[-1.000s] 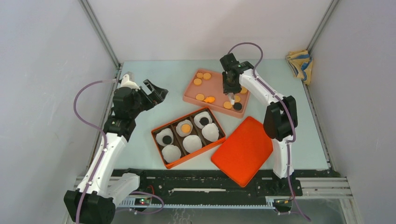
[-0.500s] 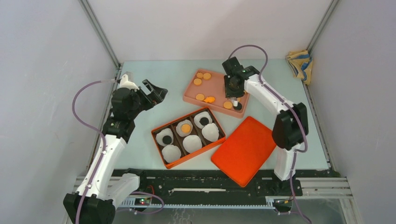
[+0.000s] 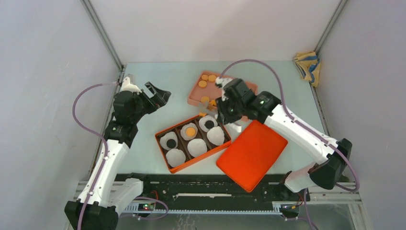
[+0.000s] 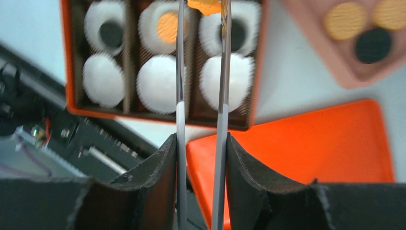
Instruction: Pack the cookies
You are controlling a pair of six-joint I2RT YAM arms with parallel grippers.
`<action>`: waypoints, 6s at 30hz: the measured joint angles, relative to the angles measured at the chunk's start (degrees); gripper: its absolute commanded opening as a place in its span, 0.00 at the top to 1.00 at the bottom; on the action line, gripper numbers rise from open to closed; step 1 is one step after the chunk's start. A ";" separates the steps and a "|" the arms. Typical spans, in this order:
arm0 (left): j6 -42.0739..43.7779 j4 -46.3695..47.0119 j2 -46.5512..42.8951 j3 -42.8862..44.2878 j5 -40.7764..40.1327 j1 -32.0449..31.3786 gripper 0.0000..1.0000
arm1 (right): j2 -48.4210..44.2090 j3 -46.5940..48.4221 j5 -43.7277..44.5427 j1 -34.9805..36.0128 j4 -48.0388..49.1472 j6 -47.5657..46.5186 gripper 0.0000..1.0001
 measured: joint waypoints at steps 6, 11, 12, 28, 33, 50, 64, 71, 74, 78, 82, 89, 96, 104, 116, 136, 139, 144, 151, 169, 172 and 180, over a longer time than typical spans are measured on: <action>0.09 -1.42 -0.22 0.00 -0.92 0.04 0.00 | 0.20 -1.62 -4.94 11.63 -0.72 0.11 0.79; 0.09 -2.69 -1.36 0.00 -1.05 0.04 0.00 | 1.62 -1.11 -7.52 18.16 -0.72 0.13 0.79; 0.09 -2.71 -1.68 0.00 -1.05 0.04 0.00 | 2.34 -0.94 -8.02 19.21 -0.63 0.15 0.79; 0.09 -3.39 -3.08 0.00 -1.16 0.04 0.00 | 9.88 -0.46 -11.85 23.71 -0.50 0.81 0.45; 0.11 -3.45 -3.08 0.00 -0.92 0.04 0.00 | 9.88 0.66 -10.99 23.67 -0.02 0.76 0.45; 0.09 -2.64 -2.19 0.09 0.46 0.09 0.00 | 3.98 3.08 -2.05 3.45 1.55 -0.94 0.47; 0.13 -2.03 -0.72 0.09 0.74 0.11 0.00 | 21.20 5.27 0.22 -5.70 6.64 -2.71 0.47; 0.15 -2.03 -0.72 0.09 0.70 0.11 0.00 | 25.35 7.85 1.25 -6.80 8.24 -2.64 0.46; 0.17 -2.03 -0.72 0.09 0.59 0.11 0.00 | 26.56 9.99 1.44 -6.82 8.20 -2.56 0.46; 0.17 -2.03 -0.72 0.09 0.57 0.15 0.00 | 28.28 13.31 1.53 -6.51 7.48 -2.54 0.46; 0.15 -1.99 -0.81 0.09 0.61 0.20 0.00 | 30.69 17.22 2.78 -5.42 5.22 -2.56 0.46; 0.13 -0.96 -1.03 0.09 0.85 0.31 0.00 | 36.79 22.82 9.55 -2.23 -0.46 -2.73 0.64; 0.11 -0.33 -1.14 0.09 1.29 0.42 0.00 | 37.79 25.07 12.55 -1.09 -4.37 -2.75 0.75; 0.11 -0.31 -1.14 0.09 2.05 0.52 0.00 | 36.17 24.83 11.91 -2.60 -4.31 -2.71 0.79; 0.11 -0.31 -1.11 0.09 2.08 0.59 0.00 | 25.00 23.08 9.57 -5.25 -3.80 -2.71 0.66; -0.46 0.48 -0.90 0.09 3.61 0.63 0.00 | 16.24 1.57 9.81 -4.96 -1.79 -1.57 0.50; -0.52 0.48 -0.94 0.09 3.61 0.63 0.00 | 16.59 1.57 10.12 -4.96 -1.84 -1.57 0.50; -0.55 0.50 -0.98 0.09 3.63 0.63 0.00 | 18.27 2.16 11.04 -5.38 -2.12 -1.64 0.50; -1.22 1.16 -0.96 0.09 3.89 0.63 0.00 | 21.22 4.81 12.33 -6.58 -2.82 -1.66 0.50; -1.51 3.15 -0.28 -0.04 5.14 0.66 0.00 | 26.86 7.93 12.15 -6.71 -6.54 1.16 0.51; -1.99 3.48 -0.28 -0.04 5.51 0.68 0.00 | 26.86 8.04 12.17 -6.45 -7.56 2.32 0.45; -2.54 3.56 -0.59 -0.04 6.45 0.68 0.00 | 26.86 8.11 12.33 -6.34 -9.90 4.85 0.47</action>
